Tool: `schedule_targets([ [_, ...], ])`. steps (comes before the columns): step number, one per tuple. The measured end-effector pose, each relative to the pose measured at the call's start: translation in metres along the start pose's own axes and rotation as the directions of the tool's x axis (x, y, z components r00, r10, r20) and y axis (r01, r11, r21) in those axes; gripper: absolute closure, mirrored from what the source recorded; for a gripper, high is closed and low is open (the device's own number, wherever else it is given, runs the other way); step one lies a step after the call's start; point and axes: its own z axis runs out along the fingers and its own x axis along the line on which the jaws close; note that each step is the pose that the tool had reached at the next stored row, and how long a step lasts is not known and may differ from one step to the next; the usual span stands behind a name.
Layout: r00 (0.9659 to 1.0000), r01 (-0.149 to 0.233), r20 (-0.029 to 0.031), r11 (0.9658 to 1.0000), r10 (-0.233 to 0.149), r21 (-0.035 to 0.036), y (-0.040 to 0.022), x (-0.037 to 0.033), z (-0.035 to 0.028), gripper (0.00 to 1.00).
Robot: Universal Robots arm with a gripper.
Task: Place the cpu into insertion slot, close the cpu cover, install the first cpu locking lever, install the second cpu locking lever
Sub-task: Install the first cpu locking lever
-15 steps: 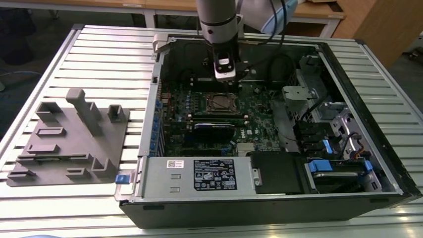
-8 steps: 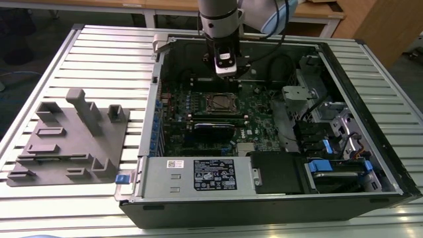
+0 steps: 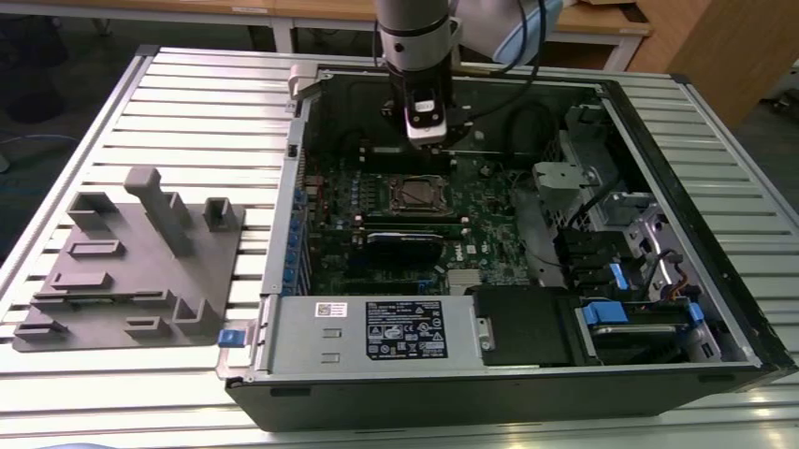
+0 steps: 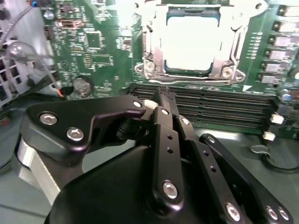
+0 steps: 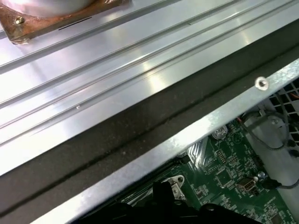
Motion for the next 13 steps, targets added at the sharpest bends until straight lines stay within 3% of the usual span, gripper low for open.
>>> schedule_targets([
  [2, 0.9997, -0.002, -0.0227, 0.9999, 0.002, 0.0136, 0.0001, -0.0002, 0.0005, 0.89],
  [5, 0.9978, -0.003, -0.0656, 0.9992, 0.006, 0.0401, 0.0003, -0.0007, 0.0012, 0.89],
  [6, 0.9975, -0.003, -0.0703, 0.9991, 0.007, 0.0434, 0.0003, -0.0007, 0.0012, 0.89],
  [11, 0.9975, -0.003, -0.0707, 0.9991, 0.006, 0.0434, 0.0003, -0.0007, 0.0014, 0.89],
  [13, 0.9972, 0.009, -0.074, 0.999, -0.006, 0.0428, 0.0003, -0.0007, 0.002, 0.89],
])
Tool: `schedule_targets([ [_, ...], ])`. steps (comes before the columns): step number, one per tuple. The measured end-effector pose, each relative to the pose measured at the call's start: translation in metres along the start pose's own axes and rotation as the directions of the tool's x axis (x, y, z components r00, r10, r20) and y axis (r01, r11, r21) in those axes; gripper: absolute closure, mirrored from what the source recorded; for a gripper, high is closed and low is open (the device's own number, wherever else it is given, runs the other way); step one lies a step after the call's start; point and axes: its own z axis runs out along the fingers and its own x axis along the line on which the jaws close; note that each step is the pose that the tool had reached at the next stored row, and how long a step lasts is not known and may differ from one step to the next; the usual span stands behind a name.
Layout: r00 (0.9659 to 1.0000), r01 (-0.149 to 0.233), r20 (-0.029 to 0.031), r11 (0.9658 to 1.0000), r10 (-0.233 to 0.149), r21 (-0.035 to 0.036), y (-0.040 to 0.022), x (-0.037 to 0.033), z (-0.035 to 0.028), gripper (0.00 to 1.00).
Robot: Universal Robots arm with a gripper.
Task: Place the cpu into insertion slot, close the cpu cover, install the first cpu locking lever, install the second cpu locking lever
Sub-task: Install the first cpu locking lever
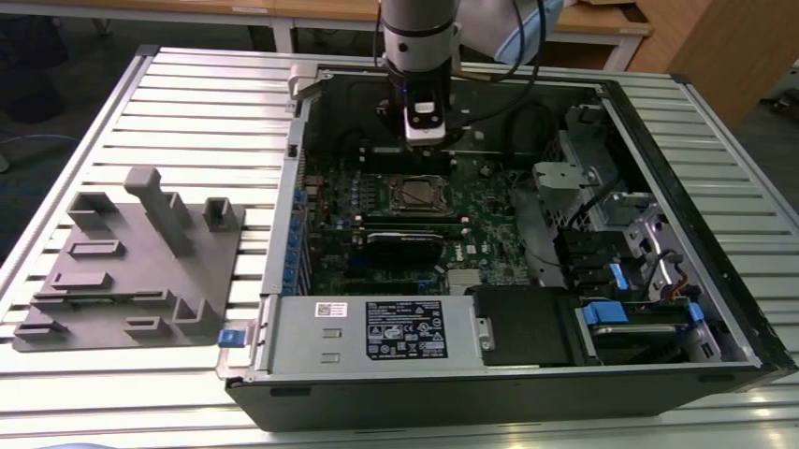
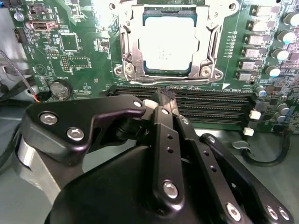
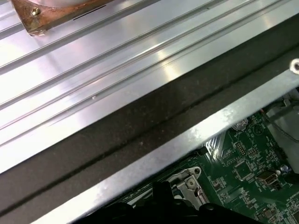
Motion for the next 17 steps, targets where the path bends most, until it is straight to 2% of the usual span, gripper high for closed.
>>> schedule_targets([
  [3, 0.9995, 0.032, -0.0063, 0.9995, -0.032, 0.0059, -0.0002, 0.0001, 0.0006, 0.89],
  [9, 0.9949, 0.099, -0.0228, 0.9947, -0.099, 0.0286, -0.0003, 0.0003, 0.002, 0.89],
  [12, 0.9906, 0.134, -0.0315, 0.9902, -0.133, 0.0385, -0.0004, 0.0003, 0.0027, 0.89],
  [17, 0.9798, 0.197, -0.0485, 0.9792, -0.194, 0.0504, -0.0006, 0.0004, 0.0039, 0.89],
])
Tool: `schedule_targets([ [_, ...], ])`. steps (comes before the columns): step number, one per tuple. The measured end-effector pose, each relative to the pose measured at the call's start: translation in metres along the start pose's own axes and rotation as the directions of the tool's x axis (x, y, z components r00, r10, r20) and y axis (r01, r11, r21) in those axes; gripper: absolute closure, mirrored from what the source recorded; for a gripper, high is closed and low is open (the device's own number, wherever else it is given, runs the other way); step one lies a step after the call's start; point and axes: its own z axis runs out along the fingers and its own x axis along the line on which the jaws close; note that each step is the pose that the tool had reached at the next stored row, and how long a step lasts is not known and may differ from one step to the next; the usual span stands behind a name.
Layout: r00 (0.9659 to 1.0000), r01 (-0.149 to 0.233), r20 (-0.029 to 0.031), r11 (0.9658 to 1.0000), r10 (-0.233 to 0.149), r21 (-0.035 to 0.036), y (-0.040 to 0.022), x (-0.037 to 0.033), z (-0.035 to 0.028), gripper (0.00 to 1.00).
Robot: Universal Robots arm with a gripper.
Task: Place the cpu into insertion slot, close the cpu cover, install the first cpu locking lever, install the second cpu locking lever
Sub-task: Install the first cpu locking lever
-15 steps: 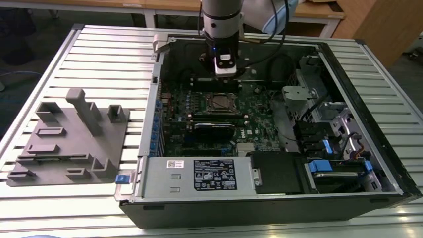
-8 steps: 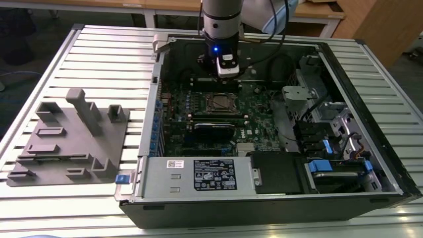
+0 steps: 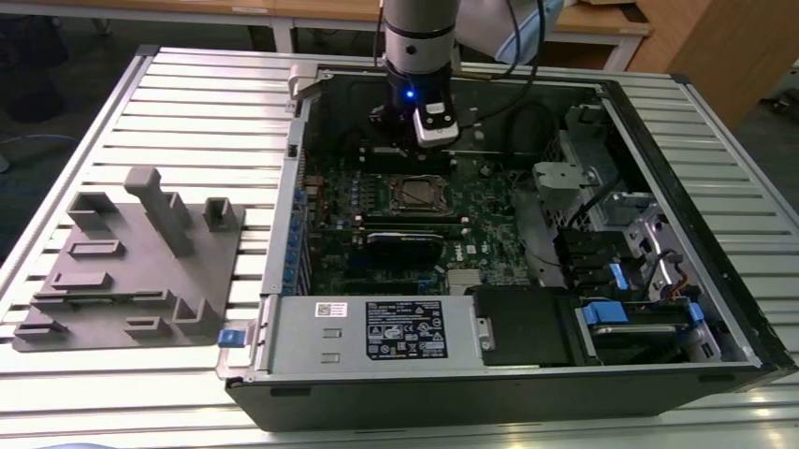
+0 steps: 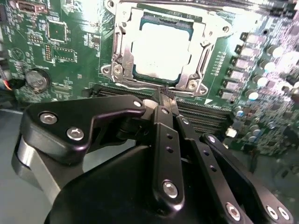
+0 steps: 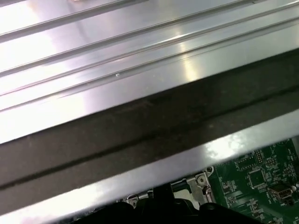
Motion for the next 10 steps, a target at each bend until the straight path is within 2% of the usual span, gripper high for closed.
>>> schedule_targets([
  [2, 0.9997, 0.022, -0.0054, 0.9997, -0.022, 0.0109, 0.0, 0.0001, 0.0004, 0.89],
  [3, 0.9995, 0.03, -0.0054, 0.9993, -0.03, 0.0239, 0.0, 0.0001, 0.0004, 0.89],
  [5, 0.9992, 0.039, 0.0001, 0.9974, -0.039, 0.061, -0.0001, 0.0001, 0.0004, 0.89],
  [6, 0.9991, 0.042, 0.0031, 0.9964, -0.042, 0.0741, -0.0001, 0.0001, 0.0004, 0.89],
  [10, 0.9989, 0.047, 0.003, 0.9961, -0.047, 0.0748, 0.0003, -0.0013, 0.0011, 0.89],
])
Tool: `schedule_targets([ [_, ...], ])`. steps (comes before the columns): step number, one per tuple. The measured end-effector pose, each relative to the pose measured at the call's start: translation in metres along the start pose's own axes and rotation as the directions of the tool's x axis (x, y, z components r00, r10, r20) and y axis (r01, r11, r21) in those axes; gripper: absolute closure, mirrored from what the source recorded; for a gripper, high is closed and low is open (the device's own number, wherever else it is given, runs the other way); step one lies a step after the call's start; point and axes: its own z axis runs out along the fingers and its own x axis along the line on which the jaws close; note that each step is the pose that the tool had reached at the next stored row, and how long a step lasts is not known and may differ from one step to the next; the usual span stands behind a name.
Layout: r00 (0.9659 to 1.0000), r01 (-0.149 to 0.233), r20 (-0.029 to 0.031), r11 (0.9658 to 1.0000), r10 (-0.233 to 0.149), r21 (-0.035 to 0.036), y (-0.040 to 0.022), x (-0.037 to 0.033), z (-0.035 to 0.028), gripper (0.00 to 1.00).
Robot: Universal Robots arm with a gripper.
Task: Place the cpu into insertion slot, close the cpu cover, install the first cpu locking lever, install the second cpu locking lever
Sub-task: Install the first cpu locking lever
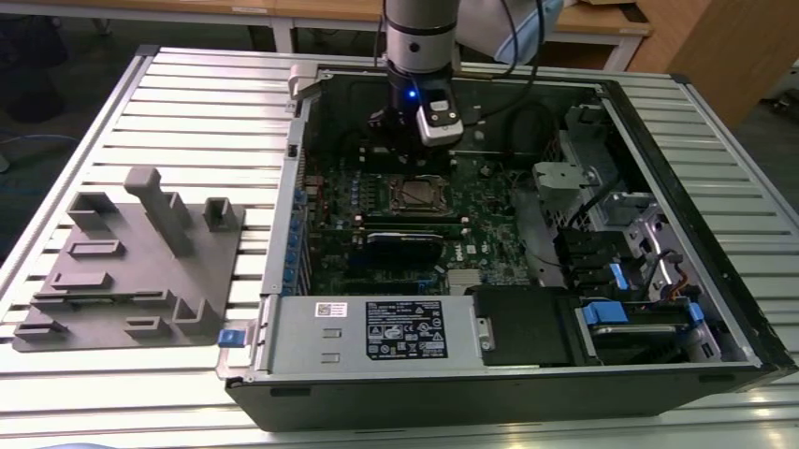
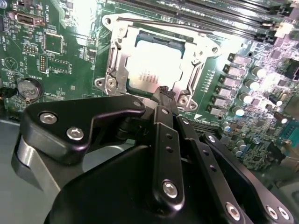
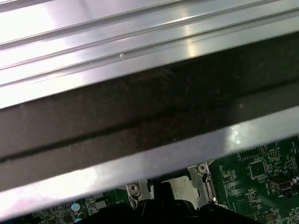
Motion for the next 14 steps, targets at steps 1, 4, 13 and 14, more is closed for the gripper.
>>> schedule_targets([
  [1, 1.0, 0.002, -0.0001, 1.0, -0.002, -0.0002, 0.0003, -0.001, 0.0003, 0.89],
  [4, 1.0, 0.008, -0.0007, 1.0, -0.008, -0.0004, 0.0013, -0.0046, 0.001, 0.89],
  [13, 0.9997, 0.023, -0.0019, 0.9997, -0.023, -0.0031, 0.0021, -0.0104, 0.0006, 0.89],
  [14, 0.9997, 0.023, -0.0023, 0.9997, -0.023, -0.0047, 0.0019, -0.0105, -0.0009, 0.89],
])
